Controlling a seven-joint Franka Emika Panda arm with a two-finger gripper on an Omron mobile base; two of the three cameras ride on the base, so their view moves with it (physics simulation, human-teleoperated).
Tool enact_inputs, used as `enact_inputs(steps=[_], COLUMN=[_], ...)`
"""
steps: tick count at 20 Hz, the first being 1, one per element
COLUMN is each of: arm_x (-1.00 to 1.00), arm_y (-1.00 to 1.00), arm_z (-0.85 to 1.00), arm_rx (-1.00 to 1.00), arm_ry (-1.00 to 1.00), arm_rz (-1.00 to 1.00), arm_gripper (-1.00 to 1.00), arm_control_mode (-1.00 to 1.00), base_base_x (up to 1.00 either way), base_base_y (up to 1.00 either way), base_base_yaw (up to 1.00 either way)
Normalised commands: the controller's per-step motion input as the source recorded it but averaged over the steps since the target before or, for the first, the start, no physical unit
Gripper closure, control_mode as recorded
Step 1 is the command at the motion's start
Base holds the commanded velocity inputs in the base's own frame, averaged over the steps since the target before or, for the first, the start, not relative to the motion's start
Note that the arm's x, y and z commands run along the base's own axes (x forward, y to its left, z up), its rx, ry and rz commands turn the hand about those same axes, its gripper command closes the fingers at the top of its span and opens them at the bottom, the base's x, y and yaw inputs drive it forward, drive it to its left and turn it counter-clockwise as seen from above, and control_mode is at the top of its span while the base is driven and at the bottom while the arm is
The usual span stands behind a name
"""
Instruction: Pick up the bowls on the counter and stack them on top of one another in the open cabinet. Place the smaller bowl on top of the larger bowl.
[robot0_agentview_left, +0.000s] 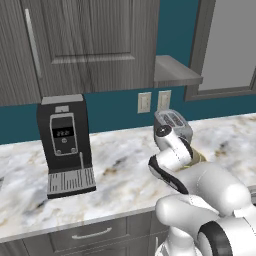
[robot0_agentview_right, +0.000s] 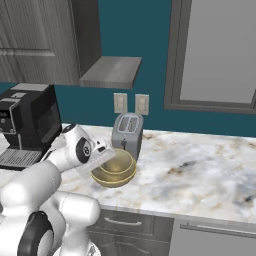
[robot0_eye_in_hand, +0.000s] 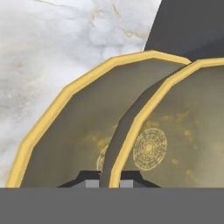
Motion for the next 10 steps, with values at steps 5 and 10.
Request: enact_inputs(steps=[5, 10], arm_x=[0.19, 0.0], arm_y=[-0.29, -0.02], arm_z=[-0.2, -0.01], arm_rx=[0.06, 0.0], arm_ry=[0.0, 0.0], arm_rz=[0.04, 0.0], arm_gripper=[1.0, 1.0], arm_control_mode=[-1.0, -1.0], base_base_x=[0.0, 0.0], base_base_y=[0.0, 0.0], base_base_yaw=[0.0, 0.0])
